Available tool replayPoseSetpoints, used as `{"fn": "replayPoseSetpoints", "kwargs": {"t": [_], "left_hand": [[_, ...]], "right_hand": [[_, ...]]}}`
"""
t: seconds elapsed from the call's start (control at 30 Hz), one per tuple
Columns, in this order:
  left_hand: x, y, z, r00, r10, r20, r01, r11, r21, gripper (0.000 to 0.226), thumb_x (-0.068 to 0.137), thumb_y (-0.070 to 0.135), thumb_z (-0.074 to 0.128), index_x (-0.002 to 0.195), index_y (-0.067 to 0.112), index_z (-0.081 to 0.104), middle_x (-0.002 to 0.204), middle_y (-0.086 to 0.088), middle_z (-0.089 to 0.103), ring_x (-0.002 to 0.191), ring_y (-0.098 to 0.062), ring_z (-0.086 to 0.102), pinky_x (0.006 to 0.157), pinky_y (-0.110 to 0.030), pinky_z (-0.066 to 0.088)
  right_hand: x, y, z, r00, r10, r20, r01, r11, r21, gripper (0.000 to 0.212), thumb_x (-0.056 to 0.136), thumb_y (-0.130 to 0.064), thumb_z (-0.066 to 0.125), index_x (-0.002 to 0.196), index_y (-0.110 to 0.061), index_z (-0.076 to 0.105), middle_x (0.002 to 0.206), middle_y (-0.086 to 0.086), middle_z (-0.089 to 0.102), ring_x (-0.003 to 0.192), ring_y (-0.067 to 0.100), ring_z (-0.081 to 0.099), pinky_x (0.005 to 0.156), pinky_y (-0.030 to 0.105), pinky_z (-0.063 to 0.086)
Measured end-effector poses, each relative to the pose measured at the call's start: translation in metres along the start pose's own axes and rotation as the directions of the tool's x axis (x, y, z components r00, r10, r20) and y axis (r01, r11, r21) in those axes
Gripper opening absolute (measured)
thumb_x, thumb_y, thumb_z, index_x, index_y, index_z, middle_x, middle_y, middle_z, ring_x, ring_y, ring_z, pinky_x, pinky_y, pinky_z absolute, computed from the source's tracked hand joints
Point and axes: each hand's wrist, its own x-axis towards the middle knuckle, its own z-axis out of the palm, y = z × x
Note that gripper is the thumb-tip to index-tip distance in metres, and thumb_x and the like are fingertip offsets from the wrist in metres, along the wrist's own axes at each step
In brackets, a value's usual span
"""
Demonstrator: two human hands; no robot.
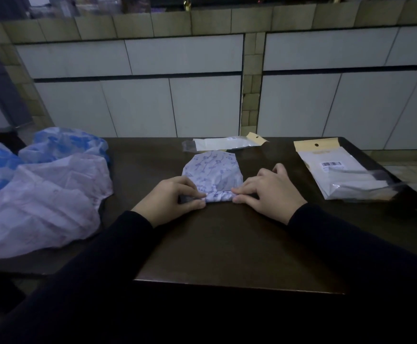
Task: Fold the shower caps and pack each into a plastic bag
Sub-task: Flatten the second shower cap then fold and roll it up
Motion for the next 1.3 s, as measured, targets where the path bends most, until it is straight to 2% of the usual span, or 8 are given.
{"fn": "replayPoseSetpoints", "kwargs": {"t": [0.23, 0.4, 0.7, 0.83, 0.93, 1.1, 1.2, 1.3], "left_hand": [[-0.006, 0.003, -0.003, 0.998, 0.065, -0.018, -0.063, 0.994, 0.088, 0.023, 0.088, 0.044, 0.06, 0.092, 0.027, 0.074, 0.082, 0.018, 0.06, 0.074, -0.002, 0.059, 0.068, -0.012, 0.044], [-0.006, 0.005, -0.003, 0.998, -0.039, -0.042, 0.041, 0.997, 0.059, 0.013, 0.089, 0.038, 0.064, 0.088, 0.029, 0.073, 0.079, 0.017, 0.065, 0.074, -0.003, 0.06, 0.068, -0.017, 0.044], [-0.002, 0.01, -0.004, 0.983, -0.172, -0.069, 0.174, 0.984, 0.027, 0.009, 0.087, 0.04, 0.065, 0.085, 0.033, 0.07, 0.075, 0.013, 0.065, 0.066, 0.001, 0.057, 0.061, -0.012, 0.037], [0.001, 0.015, -0.005, 0.973, -0.226, -0.038, 0.226, 0.974, -0.009, 0.009, 0.087, 0.038, 0.067, 0.08, 0.035, 0.062, 0.058, 0.009, 0.052, 0.056, 0.003, 0.05, 0.052, -0.008, 0.036], [0.001, 0.014, -0.005, 0.971, -0.238, -0.004, 0.238, 0.97, 0.047, 0.006, 0.086, 0.041, 0.066, 0.082, 0.038, 0.063, 0.068, 0.01, 0.053, 0.064, -0.001, 0.053, 0.055, -0.011, 0.035], [-0.002, 0.009, -0.001, 0.994, -0.057, -0.088, 0.082, 0.949, 0.303, 0.017, 0.085, 0.045, 0.066, 0.098, 0.035, 0.068, 0.109, 0.013, 0.044, 0.099, -0.005, 0.044, 0.072, -0.021, 0.042], [0.0, 0.011, -0.001, 0.982, 0.128, -0.138, -0.062, 0.911, 0.408, 0.025, 0.081, 0.034, 0.071, 0.105, 0.027, 0.069, 0.12, 0.002, 0.051, 0.097, -0.013, 0.048, 0.067, -0.027, 0.051], [0.002, 0.011, 0.003, 0.963, 0.265, -0.053, -0.229, 0.904, 0.36, 0.025, 0.084, 0.018, 0.066, 0.108, 0.025, 0.071, 0.115, 0.003, 0.059, 0.09, -0.006, 0.046, 0.073, -0.021, 0.045]], "right_hand": [[-0.007, 0.0, -0.004, 0.994, -0.094, -0.058, 0.093, 0.996, -0.007, 0.036, 0.096, -0.053, 0.04, 0.114, -0.037, 0.067, 0.101, -0.017, 0.069, 0.085, 0.006, 0.048, 0.091, 0.032, 0.022], [-0.004, -0.003, -0.001, 0.998, 0.033, -0.048, -0.028, 0.994, 0.105, 0.034, 0.095, -0.054, 0.042, 0.105, -0.035, 0.068, 0.089, -0.017, 0.064, 0.086, 0.003, 0.049, 0.096, 0.034, 0.027], [0.011, -0.008, -0.008, 0.965, 0.22, 0.141, -0.245, 0.949, 0.199, 0.035, 0.095, -0.053, 0.045, 0.098, -0.029, 0.07, 0.096, -0.01, 0.068, 0.094, 0.009, 0.057, 0.107, 0.041, 0.023], [0.018, -0.01, -0.009, 0.934, 0.269, 0.234, -0.315, 0.931, 0.185, 0.037, 0.095, -0.054, 0.044, 0.088, -0.026, 0.068, 0.086, -0.008, 0.066, 0.086, 0.009, 0.056, 0.107, 0.045, 0.026], [0.019, -0.013, -0.013, 0.931, 0.276, 0.238, -0.307, 0.946, 0.104, 0.035, 0.095, -0.055, 0.042, 0.094, -0.03, 0.066, 0.087, -0.009, 0.065, 0.088, 0.011, 0.056, 0.108, 0.047, 0.024], [0.01, -0.019, -0.013, 0.961, 0.268, 0.073, -0.269, 0.963, 0.006, 0.029, 0.092, -0.057, 0.049, 0.103, -0.036, 0.065, 0.089, -0.013, 0.06, 0.09, 0.011, 0.055, 0.098, 0.042, 0.031], [0.005, -0.021, -0.011, 0.983, 0.18, -0.047, -0.179, 0.984, 0.013, 0.024, 0.092, -0.053, 0.05, 0.108, -0.039, 0.061, 0.1, -0.013, 0.057, 0.095, 0.009, 0.051, 0.096, 0.038, 0.032], [-0.002, -0.02, -0.008, 0.996, -0.004, -0.088, 0.009, 0.999, 0.05, 0.025, 0.097, -0.041, 0.046, 0.119, -0.039, 0.059, 0.115, -0.013, 0.057, 0.104, 0.009, 0.048, 0.094, 0.034, 0.032]]}}
